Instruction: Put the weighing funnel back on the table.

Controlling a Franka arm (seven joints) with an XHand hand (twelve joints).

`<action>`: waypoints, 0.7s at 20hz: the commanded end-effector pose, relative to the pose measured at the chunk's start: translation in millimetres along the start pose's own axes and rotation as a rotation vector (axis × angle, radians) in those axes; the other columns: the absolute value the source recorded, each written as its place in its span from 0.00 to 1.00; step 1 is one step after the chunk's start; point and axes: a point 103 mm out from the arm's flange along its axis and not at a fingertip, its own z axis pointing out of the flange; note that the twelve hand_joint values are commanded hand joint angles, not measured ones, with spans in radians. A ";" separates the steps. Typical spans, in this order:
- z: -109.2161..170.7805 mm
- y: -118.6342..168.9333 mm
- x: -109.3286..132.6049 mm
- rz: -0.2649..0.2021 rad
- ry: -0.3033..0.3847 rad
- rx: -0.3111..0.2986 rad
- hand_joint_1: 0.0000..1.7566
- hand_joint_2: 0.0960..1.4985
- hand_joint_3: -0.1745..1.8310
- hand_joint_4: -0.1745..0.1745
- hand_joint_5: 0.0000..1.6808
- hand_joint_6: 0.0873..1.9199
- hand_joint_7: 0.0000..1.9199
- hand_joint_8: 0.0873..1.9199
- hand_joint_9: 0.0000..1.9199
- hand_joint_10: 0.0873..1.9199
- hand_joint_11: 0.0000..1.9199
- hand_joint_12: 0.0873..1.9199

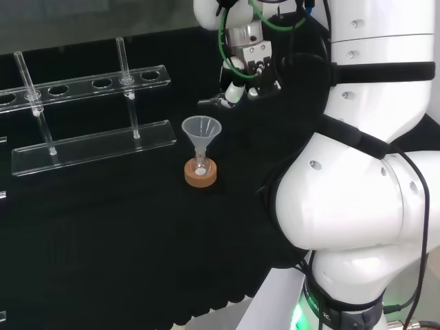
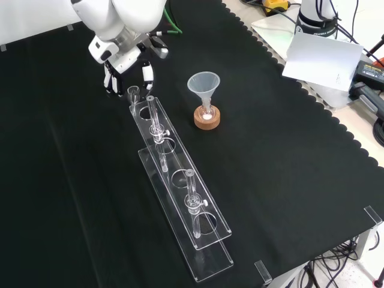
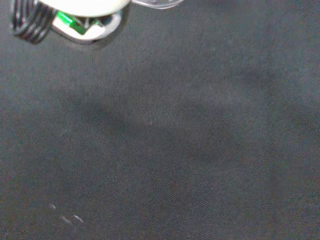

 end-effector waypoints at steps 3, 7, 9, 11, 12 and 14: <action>16.5 13.1 2.2 -0.025 0.006 0.001 0.64 0.39 0.42 1.00 0.78 0.29 0.33 0.31 0.53 0.08 0.50 0.47; 25.7 19.1 4.2 -0.035 -0.004 0.009 0.64 0.39 0.42 1.00 0.78 0.29 0.33 0.30 0.53 0.08 0.50 0.47; 26.1 18.6 6.9 -0.035 -0.013 0.005 0.64 0.39 0.42 1.00 0.78 0.29 0.33 0.30 0.53 0.08 0.50 0.47; 26.9 19.3 7.7 -0.038 -0.016 0.008 0.64 0.39 0.42 1.00 0.77 0.29 0.33 0.30 0.53 0.08 0.50 0.47; 27.5 19.8 7.9 -0.039 -0.014 0.009 0.64 0.39 0.42 1.00 0.77 0.29 0.33 0.30 0.53 0.08 0.50 0.47; 28.9 22.4 8.1 -0.039 -0.014 0.014 0.64 0.39 0.42 1.00 0.77 0.29 0.33 0.30 0.53 0.08 0.50 0.47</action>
